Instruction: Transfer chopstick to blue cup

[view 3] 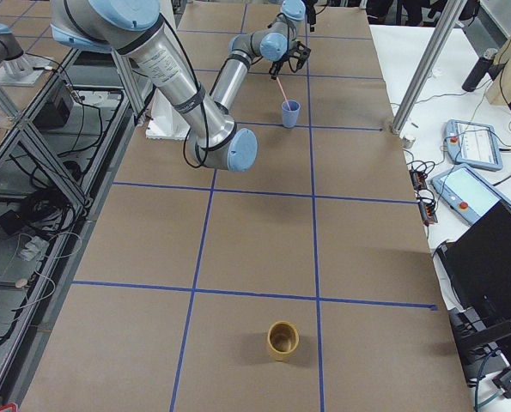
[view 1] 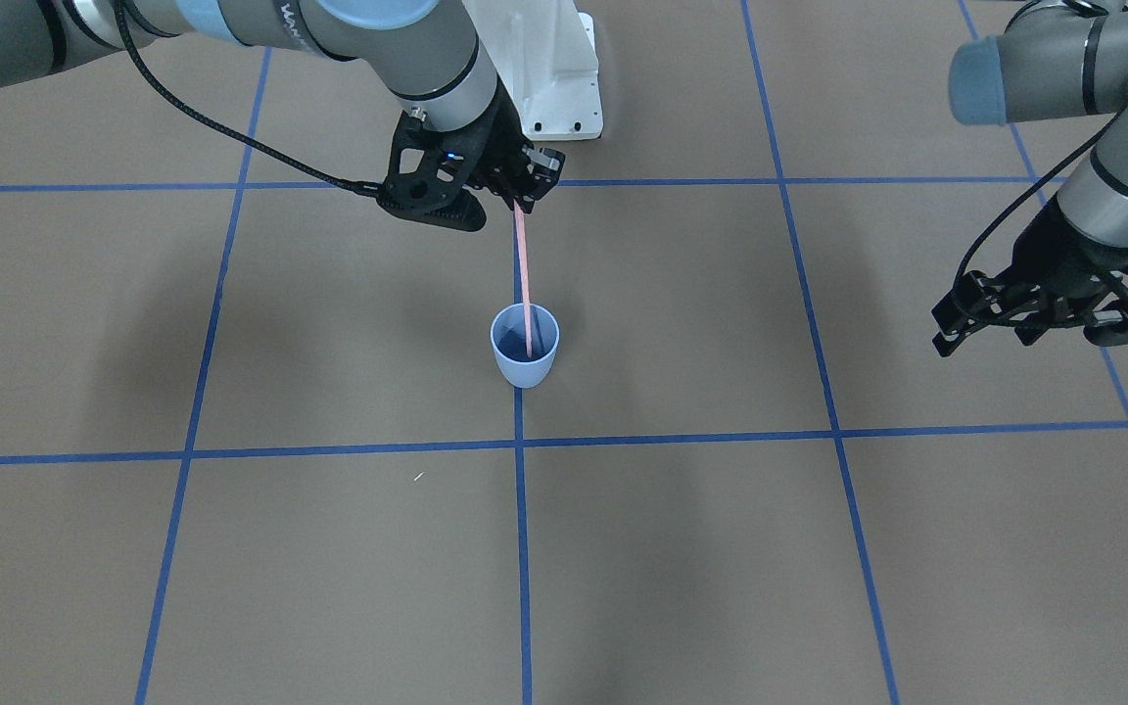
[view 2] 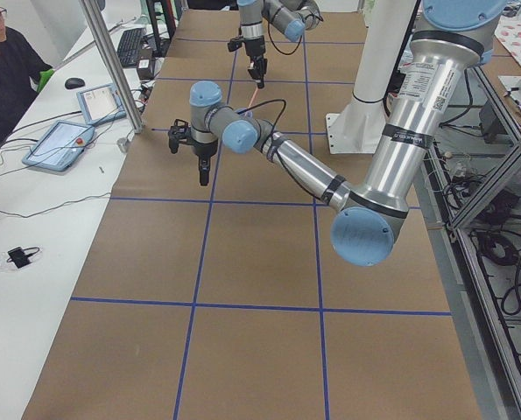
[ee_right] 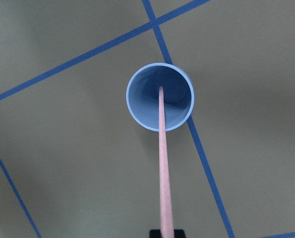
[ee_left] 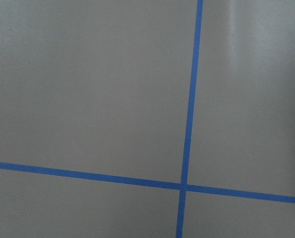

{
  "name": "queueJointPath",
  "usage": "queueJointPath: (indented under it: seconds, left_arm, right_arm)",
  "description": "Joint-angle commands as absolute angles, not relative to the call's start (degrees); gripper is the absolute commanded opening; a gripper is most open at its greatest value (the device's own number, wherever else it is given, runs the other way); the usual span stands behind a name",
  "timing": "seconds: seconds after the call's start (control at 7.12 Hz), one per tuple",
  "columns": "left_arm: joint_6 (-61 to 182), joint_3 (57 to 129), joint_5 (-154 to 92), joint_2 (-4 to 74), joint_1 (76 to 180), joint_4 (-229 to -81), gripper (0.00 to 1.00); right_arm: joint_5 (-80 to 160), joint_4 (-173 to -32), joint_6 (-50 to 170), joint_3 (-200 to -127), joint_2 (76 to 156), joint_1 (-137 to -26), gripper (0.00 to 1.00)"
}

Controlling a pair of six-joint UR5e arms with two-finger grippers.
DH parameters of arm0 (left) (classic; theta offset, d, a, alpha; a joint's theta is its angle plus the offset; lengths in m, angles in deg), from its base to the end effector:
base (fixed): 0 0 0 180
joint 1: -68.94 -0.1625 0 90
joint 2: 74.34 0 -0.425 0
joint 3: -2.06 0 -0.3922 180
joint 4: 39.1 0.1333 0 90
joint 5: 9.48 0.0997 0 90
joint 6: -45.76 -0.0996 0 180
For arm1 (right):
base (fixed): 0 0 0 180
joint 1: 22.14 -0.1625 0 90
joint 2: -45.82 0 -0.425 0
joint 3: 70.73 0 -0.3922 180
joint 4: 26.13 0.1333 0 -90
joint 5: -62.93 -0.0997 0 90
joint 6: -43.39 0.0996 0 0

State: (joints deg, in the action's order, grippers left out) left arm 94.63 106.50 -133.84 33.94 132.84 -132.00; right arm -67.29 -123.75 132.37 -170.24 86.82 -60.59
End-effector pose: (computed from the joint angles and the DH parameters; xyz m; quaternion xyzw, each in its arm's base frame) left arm 0.1913 -0.5657 0.3628 0.0607 0.4010 -0.0910 0.9095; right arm -0.4642 -0.4567 0.0775 -0.1560 -0.4846 0.1322 0.8505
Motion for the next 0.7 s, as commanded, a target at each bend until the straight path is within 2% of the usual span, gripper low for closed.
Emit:
queueJointPath:
  seconds: [0.0, 0.28, 0.56]
  left_arm:
    - [94.6, 106.5, -133.8, 33.9, 132.8, -132.0, 0.98]
    - [94.6, 106.6, -133.9, 33.9, 132.8, -132.3, 0.98]
    - [94.5, 106.6, -135.7, 33.9, 134.7, -132.7, 0.98]
  right_arm:
    - [-65.9, -123.2, 132.7, -170.0, 87.2, -60.6, 1.00]
    - [-64.3, -123.3, 132.3, -172.1, 87.2, -62.4, 1.00]
    - [-64.0, -124.4, 131.8, -179.0, 94.5, -71.0, 1.00]
